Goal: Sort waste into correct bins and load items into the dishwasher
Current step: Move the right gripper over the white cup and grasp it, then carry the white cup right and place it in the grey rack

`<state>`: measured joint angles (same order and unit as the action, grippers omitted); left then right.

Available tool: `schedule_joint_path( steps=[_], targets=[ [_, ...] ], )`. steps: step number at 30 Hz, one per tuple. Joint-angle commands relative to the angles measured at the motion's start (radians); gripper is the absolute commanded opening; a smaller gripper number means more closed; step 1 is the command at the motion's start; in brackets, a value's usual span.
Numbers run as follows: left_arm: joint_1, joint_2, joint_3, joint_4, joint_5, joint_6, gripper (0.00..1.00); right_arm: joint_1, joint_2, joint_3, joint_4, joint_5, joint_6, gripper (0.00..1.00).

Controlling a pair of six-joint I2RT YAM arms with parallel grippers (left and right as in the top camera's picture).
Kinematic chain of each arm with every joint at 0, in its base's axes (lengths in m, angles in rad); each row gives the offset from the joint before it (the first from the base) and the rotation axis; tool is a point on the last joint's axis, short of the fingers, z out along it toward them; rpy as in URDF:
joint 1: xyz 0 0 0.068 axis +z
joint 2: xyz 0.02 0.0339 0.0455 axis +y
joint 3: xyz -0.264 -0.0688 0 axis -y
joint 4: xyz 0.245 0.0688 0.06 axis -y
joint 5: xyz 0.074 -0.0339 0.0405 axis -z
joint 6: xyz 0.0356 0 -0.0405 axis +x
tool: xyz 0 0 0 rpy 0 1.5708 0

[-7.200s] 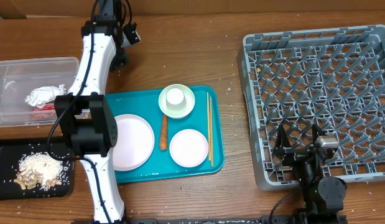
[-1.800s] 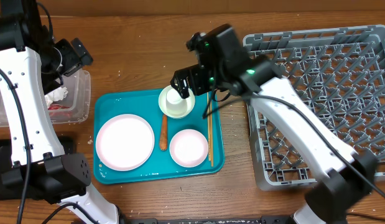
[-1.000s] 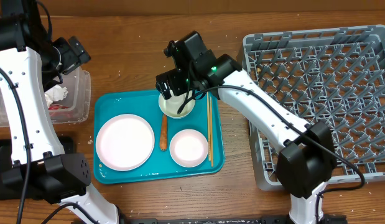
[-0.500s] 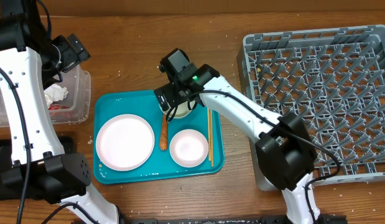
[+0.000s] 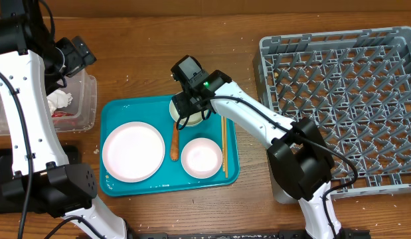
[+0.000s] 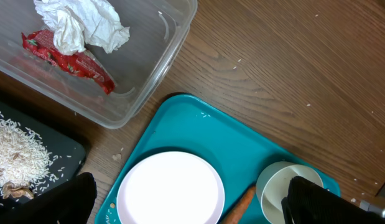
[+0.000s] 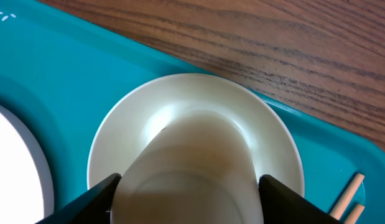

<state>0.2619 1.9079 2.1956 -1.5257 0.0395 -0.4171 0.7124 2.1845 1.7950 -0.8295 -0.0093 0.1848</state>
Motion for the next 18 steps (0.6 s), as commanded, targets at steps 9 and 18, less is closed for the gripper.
schedule_joint_path(
  steps=[9, 18],
  targets=[
    [-0.007, 0.002, -0.007, 0.001, -0.014, -0.014, 1.00, -0.048, -0.011, 0.355, -0.193, -0.044, 0.078, 0.49],
    [-0.007, 0.002, -0.007, 0.002, -0.024, -0.013, 1.00, -0.464, -0.012, 0.767, -0.582, 0.106, 0.127, 0.49]
  ],
)
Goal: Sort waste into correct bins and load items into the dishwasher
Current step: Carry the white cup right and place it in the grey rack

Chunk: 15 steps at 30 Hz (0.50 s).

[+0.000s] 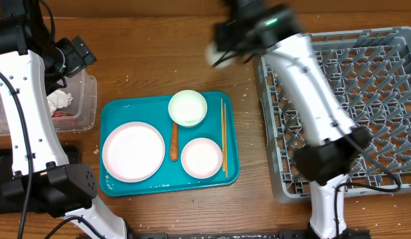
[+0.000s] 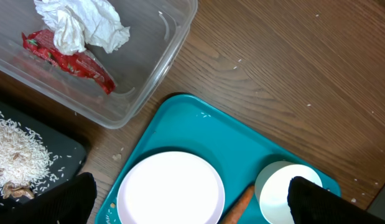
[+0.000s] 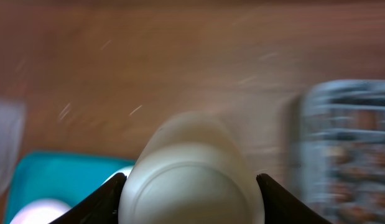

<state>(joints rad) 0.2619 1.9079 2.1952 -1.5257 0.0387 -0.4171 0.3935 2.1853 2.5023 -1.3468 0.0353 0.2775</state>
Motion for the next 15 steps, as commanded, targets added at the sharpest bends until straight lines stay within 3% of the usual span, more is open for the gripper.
schedule_joint_path(
  steps=[1, 5, 15],
  targets=[
    [-0.007, 0.002, -0.006, 0.003, -0.024, -0.013, 1.00, -0.207, -0.013, 0.061, -0.098, 0.061, 0.045, 0.49],
    [-0.007, 0.002, -0.006, 0.018, -0.024, -0.013, 1.00, -0.462, -0.012, 0.048, -0.224, 0.062, 0.068, 0.50],
    [-0.007, 0.002, -0.006, 0.027, -0.024, -0.013, 1.00, -0.873, -0.012, 0.018, -0.215, 0.122, 0.082, 0.49]
  ],
)
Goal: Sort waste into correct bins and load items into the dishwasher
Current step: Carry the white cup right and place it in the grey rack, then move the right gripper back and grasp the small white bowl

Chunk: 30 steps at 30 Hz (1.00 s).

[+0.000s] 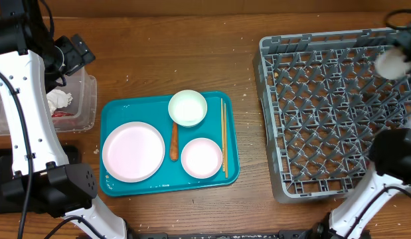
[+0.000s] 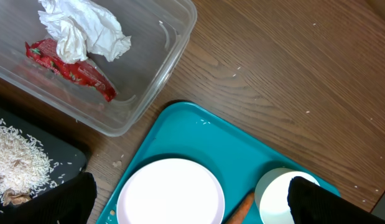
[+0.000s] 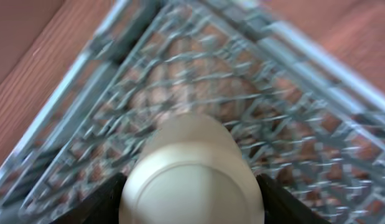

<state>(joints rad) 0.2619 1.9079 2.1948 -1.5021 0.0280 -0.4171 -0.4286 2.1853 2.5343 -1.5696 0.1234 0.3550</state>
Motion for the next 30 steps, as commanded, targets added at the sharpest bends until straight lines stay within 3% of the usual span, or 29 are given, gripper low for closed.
schedule_joint_path(
  steps=[1, 8, 10, 12, 14, 19, 24, 27, 30],
  targets=[
    [-0.007, 0.002, -0.006, 0.004, -0.013, -0.013, 1.00, -0.071, -0.012, -0.027, 0.011, 0.034, 0.005, 0.49],
    [-0.007, 0.002, -0.006, 0.013, -0.013, -0.013, 1.00, -0.121, -0.011, -0.187, 0.031, 0.033, 0.005, 0.50],
    [-0.007, 0.002, -0.006, 0.016, -0.013, -0.013, 1.00, -0.116, -0.011, -0.210, 0.035, 0.034, 0.005, 0.55],
    [-0.007, 0.002, -0.006, 0.017, -0.013, -0.014, 1.00, -0.116, -0.011, -0.212, 0.031, 0.033, 0.005, 0.69],
    [-0.007, 0.002, -0.006, 0.016, -0.013, -0.014, 1.00, -0.116, -0.012, -0.212, 0.027, 0.032, 0.005, 0.75],
    [-0.007, 0.002, -0.006, 0.032, -0.013, -0.014, 1.00, -0.108, -0.017, -0.209, -0.006, 0.006, 0.005, 0.81],
    [-0.007, 0.002, -0.006, 0.043, -0.009, -0.021, 1.00, -0.058, -0.086, -0.209, 0.003, -0.240, 0.003, 0.82],
    [-0.007, 0.002, -0.006, 0.043, -0.009, -0.037, 1.00, 0.035, -0.154, -0.209, 0.095, -0.677, -0.105, 0.82],
    [-0.007, 0.002, -0.006, 0.043, -0.010, -0.036, 1.00, 0.173, -0.172, -0.209, 0.200, -0.881, -0.119, 0.82]
  ],
)
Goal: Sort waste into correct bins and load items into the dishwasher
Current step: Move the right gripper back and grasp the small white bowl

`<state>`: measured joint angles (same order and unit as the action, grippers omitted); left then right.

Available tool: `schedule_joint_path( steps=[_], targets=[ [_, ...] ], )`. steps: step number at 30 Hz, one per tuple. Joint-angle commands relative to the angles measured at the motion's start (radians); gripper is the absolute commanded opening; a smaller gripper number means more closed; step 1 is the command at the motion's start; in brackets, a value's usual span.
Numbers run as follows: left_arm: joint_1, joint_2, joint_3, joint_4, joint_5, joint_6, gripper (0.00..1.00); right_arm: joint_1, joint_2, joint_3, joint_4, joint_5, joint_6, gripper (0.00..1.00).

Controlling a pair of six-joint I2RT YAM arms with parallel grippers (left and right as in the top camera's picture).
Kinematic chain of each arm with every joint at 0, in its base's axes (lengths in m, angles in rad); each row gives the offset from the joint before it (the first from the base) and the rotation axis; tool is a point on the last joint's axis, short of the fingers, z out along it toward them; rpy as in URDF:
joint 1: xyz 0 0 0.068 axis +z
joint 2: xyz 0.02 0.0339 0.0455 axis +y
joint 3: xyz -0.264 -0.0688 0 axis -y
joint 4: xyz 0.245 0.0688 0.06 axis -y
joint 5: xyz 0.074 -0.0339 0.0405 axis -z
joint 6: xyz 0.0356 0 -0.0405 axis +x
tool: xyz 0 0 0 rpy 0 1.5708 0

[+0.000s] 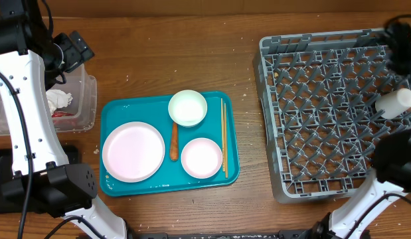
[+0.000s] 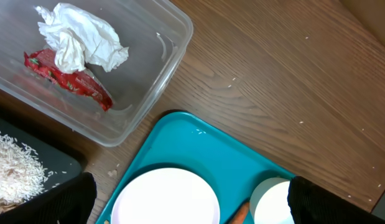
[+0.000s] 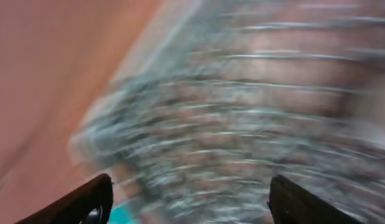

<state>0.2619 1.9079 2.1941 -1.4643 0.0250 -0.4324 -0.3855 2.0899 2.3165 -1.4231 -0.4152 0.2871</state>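
Note:
A white cup [image 1: 396, 101] lies on its side in the grey dish rack [image 1: 266, 79], at its right edge. My right gripper [image 3: 192, 199] is open and empty over the rack; its view is blurred. The teal tray [image 1: 119, 109] carries a pink plate [image 1: 133, 151], a pale bowl [image 1: 188, 107], a small pink dish [image 1: 202, 158], a carrot [image 1: 174, 141] and chopsticks [image 1: 223, 136]. My left gripper [image 2: 189, 202] hangs open high over the tray's left end, holding nothing.
A clear plastic bin [image 2: 176, 46] left of the tray holds a crumpled tissue [image 2: 80, 34] and a red wrapper [image 2: 68, 78]. A black tray with rice [image 2: 18, 168] sits in front of it. Bare wooden table lies between tray and rack.
The right gripper, then shut on the cup over the rack's far right, is now open; the cup lies in the rack at its right edge. The left wrist view shifted slightly.
The right gripper was first shut on the cup as it sat in the bowl on the tray. It then held the cup above the table near the rack's left corner, then over the rack's far right. Now the cup lies in the rack.

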Motion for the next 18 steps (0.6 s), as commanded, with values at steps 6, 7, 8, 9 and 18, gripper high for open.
schedule_joint_path(
  steps=[6, 7, 8, 9, 18],
  targets=[
    [-0.007, 0.002, -0.005, 0.006, -0.006, -0.021, 1.00, 0.514, -0.050, 0.005, 0.106, -0.072, -0.048, 0.84],
    [-0.007, 0.002, -0.005, 0.005, -0.006, -0.021, 1.00, 0.565, -0.040, 0.005, 0.106, -0.006, -0.048, 0.84],
    [-0.007, 0.002, -0.005, -0.002, 0.002, -0.021, 1.00, 0.649, -0.022, 0.005, 0.106, 0.083, -0.048, 0.87],
    [-0.007, 0.002, -0.005, -0.008, 0.005, -0.021, 1.00, 0.716, -0.003, 0.005, 0.109, 0.142, -0.048, 0.88],
    [-0.007, 0.002, -0.005, -0.031, 0.001, -0.018, 1.00, 1.033, 0.160, 0.005, 0.174, 0.241, -0.052, 0.91]
  ],
)
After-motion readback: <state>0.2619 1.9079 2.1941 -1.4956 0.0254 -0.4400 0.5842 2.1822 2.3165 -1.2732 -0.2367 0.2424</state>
